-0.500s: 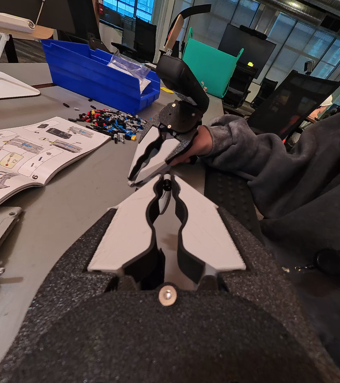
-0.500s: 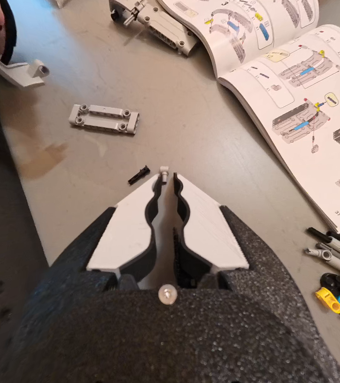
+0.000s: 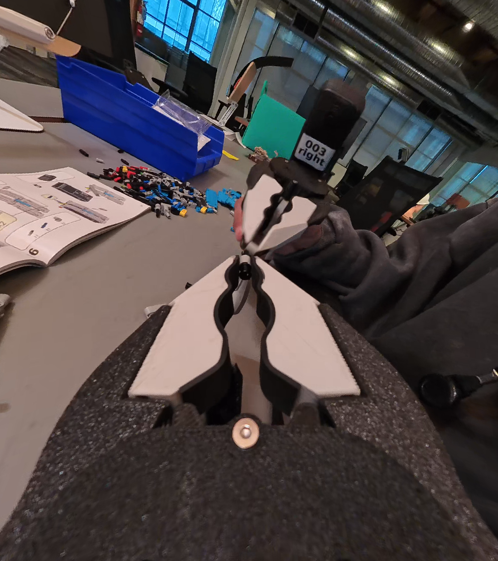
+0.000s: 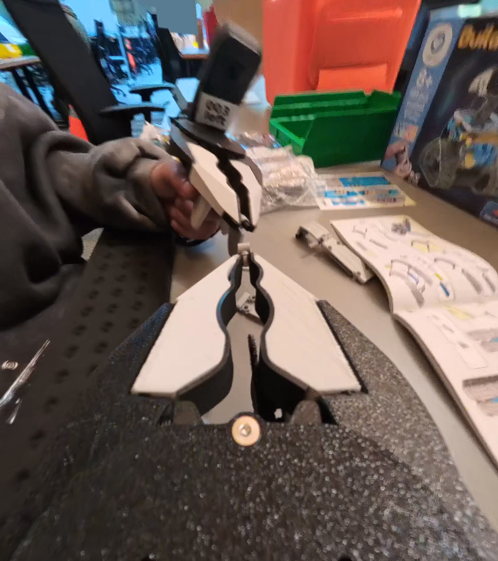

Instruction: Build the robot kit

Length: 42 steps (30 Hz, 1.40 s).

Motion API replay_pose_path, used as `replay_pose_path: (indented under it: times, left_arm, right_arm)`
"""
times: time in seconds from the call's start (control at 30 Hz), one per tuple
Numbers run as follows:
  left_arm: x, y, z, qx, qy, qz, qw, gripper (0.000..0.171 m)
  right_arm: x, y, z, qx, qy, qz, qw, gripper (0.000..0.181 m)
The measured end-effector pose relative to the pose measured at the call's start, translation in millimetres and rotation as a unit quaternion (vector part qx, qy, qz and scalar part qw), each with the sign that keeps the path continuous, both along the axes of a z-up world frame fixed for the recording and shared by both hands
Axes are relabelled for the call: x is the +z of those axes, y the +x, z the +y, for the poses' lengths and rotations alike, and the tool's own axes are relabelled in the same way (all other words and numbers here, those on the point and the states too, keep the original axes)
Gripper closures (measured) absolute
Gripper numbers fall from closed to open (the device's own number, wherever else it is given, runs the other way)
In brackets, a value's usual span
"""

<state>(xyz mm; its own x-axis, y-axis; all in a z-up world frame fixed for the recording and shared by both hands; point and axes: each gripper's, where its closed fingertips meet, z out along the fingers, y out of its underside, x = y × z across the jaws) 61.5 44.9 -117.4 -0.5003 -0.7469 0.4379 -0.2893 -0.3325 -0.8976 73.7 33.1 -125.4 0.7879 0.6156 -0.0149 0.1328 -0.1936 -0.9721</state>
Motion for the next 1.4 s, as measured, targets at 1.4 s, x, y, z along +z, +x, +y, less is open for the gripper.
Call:
replay_pose_path:
  times: [1.4]
  left_arm:
    - [-25.9,3.9,-9.9,-0.003,0.08,0.039,0.996,0.165]
  right_arm:
    - [-100.1,13.1,-75.3,0.041,-0.337,-0.199,0.92,0.159]
